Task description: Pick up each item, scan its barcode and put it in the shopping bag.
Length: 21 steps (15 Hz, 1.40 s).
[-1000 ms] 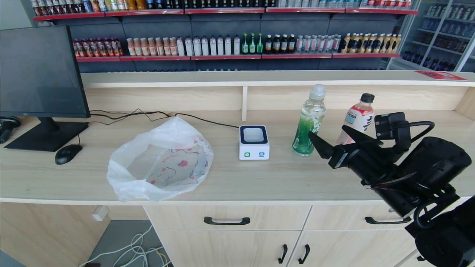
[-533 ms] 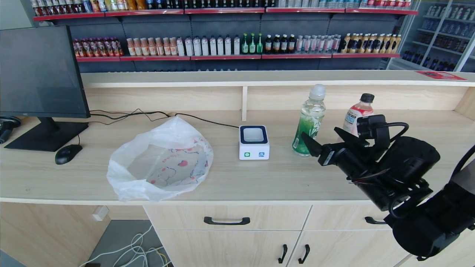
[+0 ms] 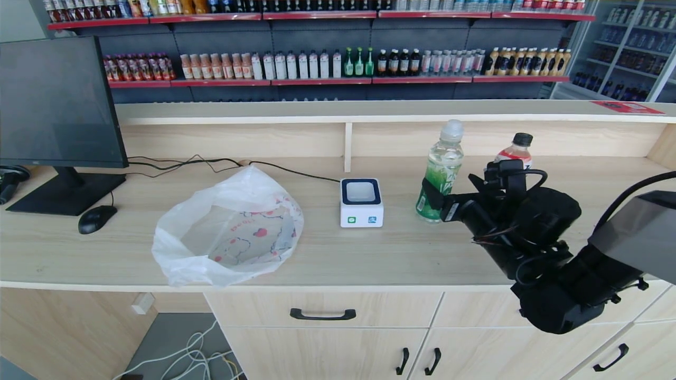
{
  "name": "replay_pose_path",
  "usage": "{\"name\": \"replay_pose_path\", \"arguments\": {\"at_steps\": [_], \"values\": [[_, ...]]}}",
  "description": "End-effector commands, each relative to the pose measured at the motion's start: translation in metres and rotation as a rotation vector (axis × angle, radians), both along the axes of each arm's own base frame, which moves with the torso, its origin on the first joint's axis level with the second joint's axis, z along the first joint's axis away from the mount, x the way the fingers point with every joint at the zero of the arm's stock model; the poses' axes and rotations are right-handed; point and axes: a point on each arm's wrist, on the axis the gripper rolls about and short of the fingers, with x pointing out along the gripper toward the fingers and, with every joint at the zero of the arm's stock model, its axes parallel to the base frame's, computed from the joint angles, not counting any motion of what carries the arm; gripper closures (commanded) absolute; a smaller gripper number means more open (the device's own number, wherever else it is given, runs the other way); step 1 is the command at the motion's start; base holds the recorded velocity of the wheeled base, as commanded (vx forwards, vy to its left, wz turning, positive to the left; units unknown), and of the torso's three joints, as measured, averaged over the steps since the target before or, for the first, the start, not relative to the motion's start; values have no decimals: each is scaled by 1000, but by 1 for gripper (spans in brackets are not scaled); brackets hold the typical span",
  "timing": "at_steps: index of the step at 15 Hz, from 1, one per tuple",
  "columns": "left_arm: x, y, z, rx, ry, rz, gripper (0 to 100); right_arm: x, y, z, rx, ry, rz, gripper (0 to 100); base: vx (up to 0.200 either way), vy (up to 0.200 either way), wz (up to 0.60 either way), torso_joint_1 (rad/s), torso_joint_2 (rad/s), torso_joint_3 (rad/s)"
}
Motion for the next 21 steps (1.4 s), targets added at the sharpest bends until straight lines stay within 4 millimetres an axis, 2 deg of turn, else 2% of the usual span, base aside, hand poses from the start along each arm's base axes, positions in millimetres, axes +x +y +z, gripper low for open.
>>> {"name": "replay_pose_path", "arguments": {"at_steps": [1,3,6,8,10,21], "values": [[0,0,0,1,-1,0,0,10,3,-12,-7,14,-5,0,0,0,0,0,0,0],[0,0,0,1,-1,0,0,18,2,-9,0,-8,-14,0,0,0,0,0,0,0],[0,0,0,1,-1,0,0,23,2,-18,-6,8,-18,0,0,0,0,0,0,0],[0,0,0,1,-1,0,0,24,2,-19,-5,7,-20,0,0,0,0,0,0,0],[0,0,0,1,-1,0,0,33,2,-18,1,-15,-26,0,0,0,0,0,0,0],[0,0,0,1,-1,0,0,52,4,-34,-1,-16,-34,0,0,0,0,0,0,0]]}}
